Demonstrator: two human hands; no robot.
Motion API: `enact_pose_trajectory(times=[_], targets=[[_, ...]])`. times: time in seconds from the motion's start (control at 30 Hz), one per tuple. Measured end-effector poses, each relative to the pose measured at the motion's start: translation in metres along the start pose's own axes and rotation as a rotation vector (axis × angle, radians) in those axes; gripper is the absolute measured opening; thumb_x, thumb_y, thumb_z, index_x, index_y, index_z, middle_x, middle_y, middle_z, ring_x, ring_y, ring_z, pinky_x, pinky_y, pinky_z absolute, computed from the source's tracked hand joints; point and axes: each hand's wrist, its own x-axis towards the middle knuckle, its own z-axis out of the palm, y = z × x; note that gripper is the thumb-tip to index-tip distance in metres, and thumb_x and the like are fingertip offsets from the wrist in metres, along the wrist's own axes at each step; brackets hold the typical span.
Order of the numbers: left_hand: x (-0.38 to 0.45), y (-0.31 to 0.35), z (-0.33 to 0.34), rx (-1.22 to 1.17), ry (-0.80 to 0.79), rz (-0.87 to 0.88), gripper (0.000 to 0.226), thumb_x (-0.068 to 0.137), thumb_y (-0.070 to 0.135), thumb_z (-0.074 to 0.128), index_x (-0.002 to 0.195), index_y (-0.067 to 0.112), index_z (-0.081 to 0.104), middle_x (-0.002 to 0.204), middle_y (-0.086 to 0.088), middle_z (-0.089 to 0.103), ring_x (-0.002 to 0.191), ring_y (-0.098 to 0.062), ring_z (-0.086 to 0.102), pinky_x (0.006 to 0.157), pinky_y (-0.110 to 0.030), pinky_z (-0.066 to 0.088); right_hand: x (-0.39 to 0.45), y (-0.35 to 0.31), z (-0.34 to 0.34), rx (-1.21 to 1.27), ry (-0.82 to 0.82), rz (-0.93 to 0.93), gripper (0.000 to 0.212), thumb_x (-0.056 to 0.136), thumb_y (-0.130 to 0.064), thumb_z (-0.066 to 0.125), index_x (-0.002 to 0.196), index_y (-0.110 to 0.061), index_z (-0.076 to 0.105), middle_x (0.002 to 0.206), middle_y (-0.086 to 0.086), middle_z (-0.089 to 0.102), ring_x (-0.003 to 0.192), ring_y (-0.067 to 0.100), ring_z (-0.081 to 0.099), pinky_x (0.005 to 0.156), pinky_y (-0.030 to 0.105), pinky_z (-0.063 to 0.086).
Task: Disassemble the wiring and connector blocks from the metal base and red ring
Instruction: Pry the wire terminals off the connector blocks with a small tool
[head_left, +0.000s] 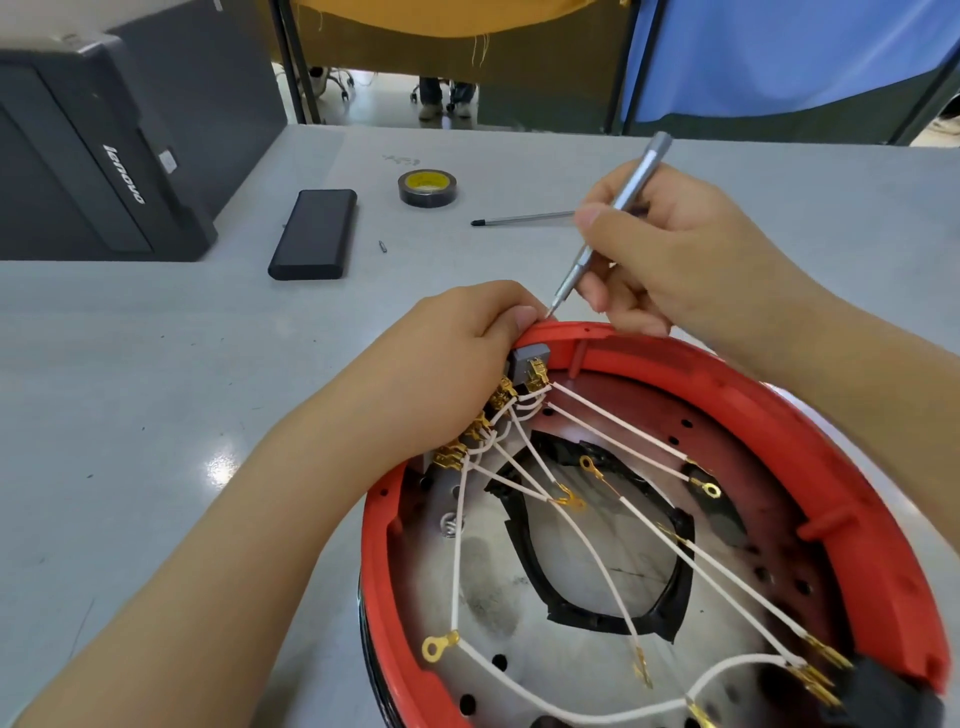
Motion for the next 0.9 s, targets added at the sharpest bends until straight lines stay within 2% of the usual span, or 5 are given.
enact_pose_trajectory(times=[0.1,0.27,0.53,0.77,0.9], targets=[[-0.001,0.001,0.0,-0.016,0.012,-0.014,0.029,0.1,0.031,0.036,0.092,0.039,0.062,0.06,0.033,0.055,0.053,0.014,0.049,0.046,-0.005,0.034,-0.013,0.001,-0.002,-0.033,-0.034,0.023,0.022,0.091,-0.004,0.056,0.073,-0.011,0.045,0.048,0.006,0.058,0.027,0.013,0.035,0.033,0.016,0.028],[-0.003,0.004,-0.001,-0.02,0.007,-0.007,0.029,0.101,0.028,0.036,0.097,0.038,0.063,0.056,0.036,0.053,0.049,0.017,0.048,0.043,-0.003,0.032,-0.023,0.011,0.007,0.024,0.088,0.026,0.032,0.086,0.0,0.057,0.062,-0.011,0.039,0.046,0.013,0.054,0.029,0.015,0.031,0.039,0.026,0.023],[-0.002,0.002,-0.001,-0.01,0.006,-0.015,0.029,0.1,0.031,0.036,0.085,0.042,0.058,0.061,0.027,0.056,0.046,0.008,0.049,0.039,-0.006,0.034,-0.026,0.019,0.008,-0.094,0.117,-0.027,0.032,0.082,-0.012,0.07,0.061,-0.013,0.047,0.048,0.005,0.058,0.031,0.004,0.045,0.038,0.01,0.032],[-0.002,0.002,0.0,-0.007,-0.002,-0.008,0.03,0.1,0.03,0.036,0.084,0.043,0.058,0.058,0.032,0.054,0.048,0.011,0.049,0.04,-0.004,0.032,-0.027,0.018,0.006,-0.152,0.077,-0.012,0.027,0.08,-0.022,0.068,0.064,-0.012,0.049,0.041,-0.002,0.055,0.034,0.011,0.043,0.047,0.04,0.043],[-0.001,0.001,0.0,-0.007,0.011,-0.008,0.029,0.1,0.032,0.037,0.082,0.046,0.056,0.055,0.028,0.054,0.044,0.008,0.048,0.038,-0.006,0.031,-0.026,0.021,0.004,-0.129,0.054,-0.024,0.026,0.083,-0.02,0.072,0.066,-0.011,0.054,0.045,0.003,0.06,0.037,0.01,0.05,0.05,0.026,0.046]])
